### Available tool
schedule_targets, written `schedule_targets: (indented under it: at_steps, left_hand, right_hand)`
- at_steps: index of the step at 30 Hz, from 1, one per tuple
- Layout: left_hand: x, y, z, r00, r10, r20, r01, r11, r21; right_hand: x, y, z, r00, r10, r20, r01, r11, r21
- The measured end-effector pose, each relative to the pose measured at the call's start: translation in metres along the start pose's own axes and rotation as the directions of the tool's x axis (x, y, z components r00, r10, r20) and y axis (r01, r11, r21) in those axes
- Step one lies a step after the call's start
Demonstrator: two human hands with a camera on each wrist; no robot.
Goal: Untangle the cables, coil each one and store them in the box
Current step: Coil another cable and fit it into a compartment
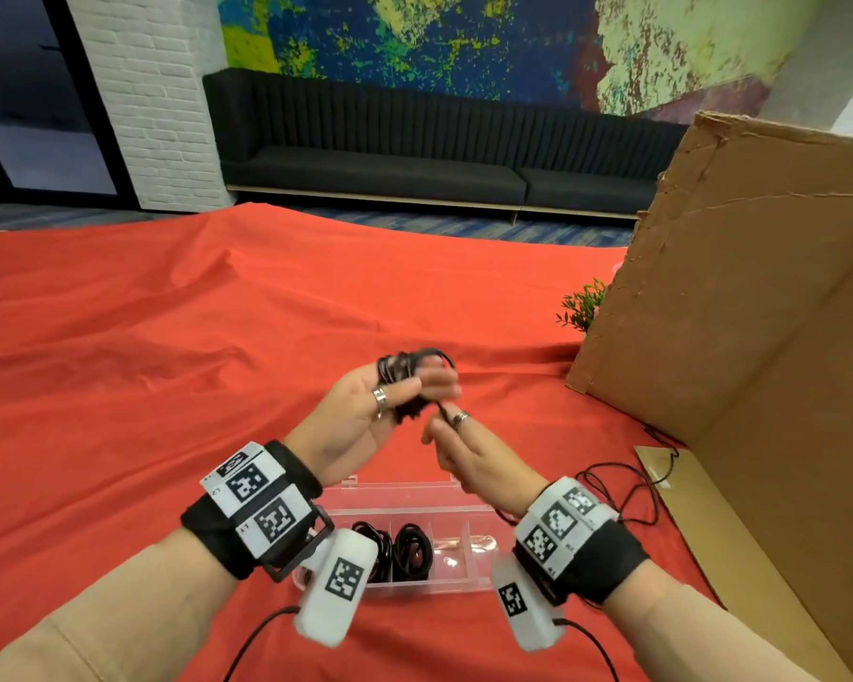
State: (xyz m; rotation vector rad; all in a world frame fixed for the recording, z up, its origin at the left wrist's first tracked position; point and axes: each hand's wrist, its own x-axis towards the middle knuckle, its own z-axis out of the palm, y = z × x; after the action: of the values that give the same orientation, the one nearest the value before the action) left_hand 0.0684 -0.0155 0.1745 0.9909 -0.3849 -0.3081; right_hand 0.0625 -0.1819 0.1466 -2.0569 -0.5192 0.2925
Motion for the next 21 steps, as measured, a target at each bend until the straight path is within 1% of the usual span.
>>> schedule_targets:
  at_steps: [1,2,3,4,5,6,7,8,9,10,11,13,14,15,16,17,19,20,21]
  left_hand:
    - [0.005,0.0,-0.001,0.995,0.062,-0.079,-0.062,0.998,0.002]
    - [0.009,0.001,-0.003,0.984,0.116,-0.133,-0.111,0.993,0.044]
    - [0.011,0.001,-0.007,0.975,0.15,-0.163,-0.13,0.983,0.128]
    - [0.012,0.0,-0.011,0.973,0.166,-0.163,-0.121,0.96,0.253]
    - [0.01,-0.003,-0.014,0.976,0.166,-0.141,-0.09,0.896,0.436]
    - [0.007,-0.008,-0.019,0.983,0.152,-0.102,-0.051,0.763,0.645]
    - [0.003,-0.014,-0.023,0.99,0.12,-0.068,-0.014,0.58,0.815]
    - [-0.002,-0.019,-0.027,0.996,0.071,-0.046,0.012,0.42,0.907]
    - [-0.008,-0.021,-0.029,0.999,0.011,-0.04,0.034,0.336,0.941]
    - [-0.012,-0.022,-0.029,0.997,-0.061,-0.041,0.06,0.354,0.933]
    - [-0.016,-0.02,-0.027,0.987,-0.156,-0.033,0.098,0.428,0.898]
    - [-0.019,-0.016,-0.02,0.94,-0.34,0.03,0.184,0.581,0.793]
    - [-0.02,-0.015,-0.016,0.916,-0.397,0.064,0.23,0.648,0.726]
    - [-0.02,-0.013,-0.012,0.898,-0.429,0.103,0.27,0.719,0.641]
    - [-0.02,-0.011,-0.008,0.886,-0.441,0.141,0.301,0.78,0.548]
    - [-0.02,-0.009,-0.005,0.88,-0.441,0.179,0.318,0.824,0.47]
    - [-0.019,-0.007,-0.002,0.872,-0.431,0.234,0.328,0.867,0.376]
    - [-0.019,-0.006,-0.001,0.874,-0.422,0.242,0.328,0.879,0.347]
    - [-0.018,-0.005,-0.002,0.884,-0.408,0.229,0.326,0.888,0.324]
  right_hand:
    - [-0.004,-0.001,0.007,0.998,0.011,0.056,-0.007,0.998,-0.07]
    - [-0.009,-0.002,0.014,0.991,0.02,0.135,0.001,0.989,-0.15]
    - [-0.014,-0.004,0.022,0.978,0.021,0.208,0.028,0.973,-0.23]
    - [-0.019,-0.007,0.028,0.964,0.008,0.264,0.069,0.957,-0.281]
    - [-0.023,-0.011,0.032,0.957,-0.018,0.288,0.108,0.948,-0.298]
    - [-0.025,-0.015,0.032,0.959,-0.05,0.28,0.135,0.946,-0.294]
    - [-0.026,-0.02,0.028,0.965,-0.08,0.249,0.153,0.944,-0.291]
    - [-0.026,-0.023,0.024,0.973,-0.109,0.206,0.169,0.939,-0.3]
    - [-0.025,-0.026,0.018,0.979,-0.136,0.155,0.181,0.927,-0.328]
    - [-0.023,-0.027,0.011,0.983,-0.154,0.097,0.18,0.909,-0.377]
    - [-0.02,-0.026,0.003,0.986,-0.166,0.033,0.164,0.887,-0.432]
    - [-0.012,-0.021,-0.01,0.976,-0.197,-0.096,0.127,0.867,-0.481]
    - [-0.008,-0.018,-0.015,0.965,-0.22,-0.141,0.129,0.871,-0.474]
    - [-0.005,-0.015,-0.017,0.956,-0.237,-0.175,0.138,0.885,-0.446]
    - [-0.002,-0.013,-0.016,0.949,-0.246,-0.199,0.152,0.906,-0.396]
    - [0.0,-0.011,-0.014,0.948,-0.238,-0.213,0.157,0.929,-0.335]
    - [0.002,-0.009,-0.004,0.963,-0.167,-0.213,0.13,0.976,-0.176]
    - [0.002,-0.009,0.001,0.975,-0.112,-0.191,0.105,0.993,-0.051]
    - [0.0,-0.01,0.005,0.986,-0.054,-0.16,0.074,0.99,0.118]
